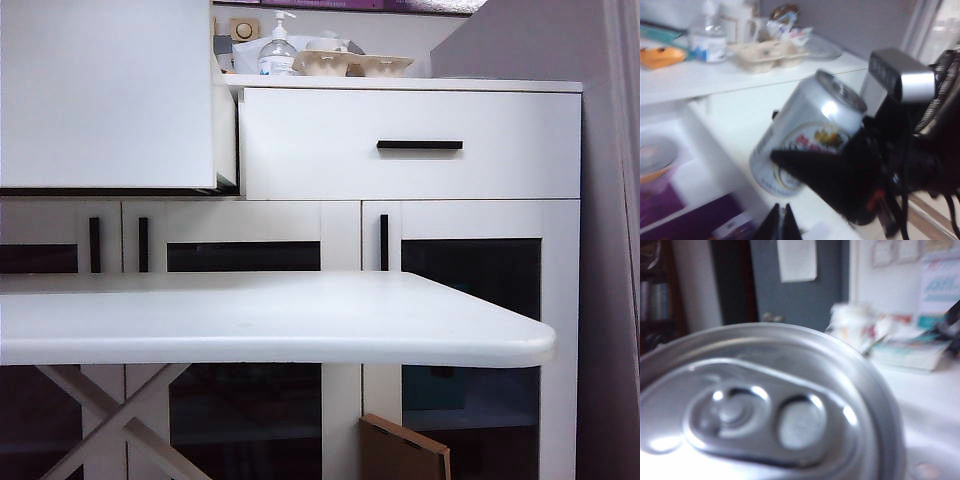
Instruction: Pick up a can of beer from the white table, open the left drawer, place the beer inside the drawer, and finally close the drawer.
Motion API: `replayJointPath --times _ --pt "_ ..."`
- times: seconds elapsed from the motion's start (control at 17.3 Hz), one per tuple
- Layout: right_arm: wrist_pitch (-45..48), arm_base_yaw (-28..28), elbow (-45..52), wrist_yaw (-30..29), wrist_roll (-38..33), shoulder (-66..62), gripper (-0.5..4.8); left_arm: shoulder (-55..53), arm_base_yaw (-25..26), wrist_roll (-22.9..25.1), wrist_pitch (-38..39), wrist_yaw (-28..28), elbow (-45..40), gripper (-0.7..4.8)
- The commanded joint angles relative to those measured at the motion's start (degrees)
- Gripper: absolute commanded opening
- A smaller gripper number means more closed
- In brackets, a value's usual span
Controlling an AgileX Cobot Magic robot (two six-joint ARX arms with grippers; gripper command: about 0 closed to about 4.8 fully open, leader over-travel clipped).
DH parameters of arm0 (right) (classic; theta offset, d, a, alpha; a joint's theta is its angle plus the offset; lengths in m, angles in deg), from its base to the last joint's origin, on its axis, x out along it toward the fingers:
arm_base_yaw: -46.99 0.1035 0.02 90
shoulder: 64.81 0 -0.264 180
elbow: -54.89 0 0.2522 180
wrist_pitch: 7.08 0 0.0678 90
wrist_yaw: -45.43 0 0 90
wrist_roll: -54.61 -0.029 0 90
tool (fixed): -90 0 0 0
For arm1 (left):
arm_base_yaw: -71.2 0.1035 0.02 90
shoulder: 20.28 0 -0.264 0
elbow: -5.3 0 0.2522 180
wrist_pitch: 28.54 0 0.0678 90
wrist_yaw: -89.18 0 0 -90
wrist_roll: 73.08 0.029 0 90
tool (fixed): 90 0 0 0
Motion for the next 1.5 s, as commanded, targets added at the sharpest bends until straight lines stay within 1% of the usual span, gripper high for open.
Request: replayJointPath --times 0.06,0.17,0.23,0.52,0.75,0.98,1.1,1.16,1.33,1.39,1.45,1.5 --pt "3.0 0.4 -2.3 0.3 -0.7 -2.7 1.16 0.4 0.1 0.5 -0.9 1.5 0.3 -0.06" --pt "3.0 0.6 -2.3 2.7 -0.8 -4.6 1.16 0.4 0.1 0.5 -1.0 1.8 0.3 -0.06" --pt "3.1 0.7 -2.3 2.8 -0.9 -5.5 1.16 0.3 0.1 0.5 -1.0 1.8 0.3 -0.06" --pt "2.3 1.6 -2.3 2.7 -0.5 -7.9 1.16 0.3 0.1 0.5 -1.0 1.8 0.3 -0.06" --pt "-0.3 1.8 -2.3 2.6 0.0 -9.0 1.16 0.1 0.1 0.5 -1.0 1.8 0.3 -0.06" --pt "-0.3 2.0 -2.3 2.4 1.2 -9.3 1.16 0.0 0.1 0.5 -1.1 1.8 0.3 -0.06" --pt "-2.1 2.0 -2.3 2.4 1.2 -9.4 1.17 0.0 0.1 0.5 -1.1 1.8 0.3 -0.06" --pt "-3.1 2.0 -2.3 2.4 1.3 -9.4 1.33 0.0 0.1 0.5 -1.1 1.8 0.3 -0.06" --pt "-3.7 2.0 -2.3 0.8 1.3 -9.5 3.82 0.0 0.1 0.5 -1.0 1.8 0.3 -0.06" --pt "-3.7 2.0 -2.3 0.2 1.3 -9.5 4.20 0.0 0.1 0.5 -1.0 1.7 0.3 -0.06" --pt "-3.7 2.0 -2.3 -0.1 1.3 -9.4 4.32 0.0 0.1 0.5 -1.0 1.7 0.3 -0.06" --pt "-3.8 2.0 -2.4 -0.1 1.3 -9.4 4.32 0.0 0.1 0.5 -1.0 1.7 0.3 -0.06"
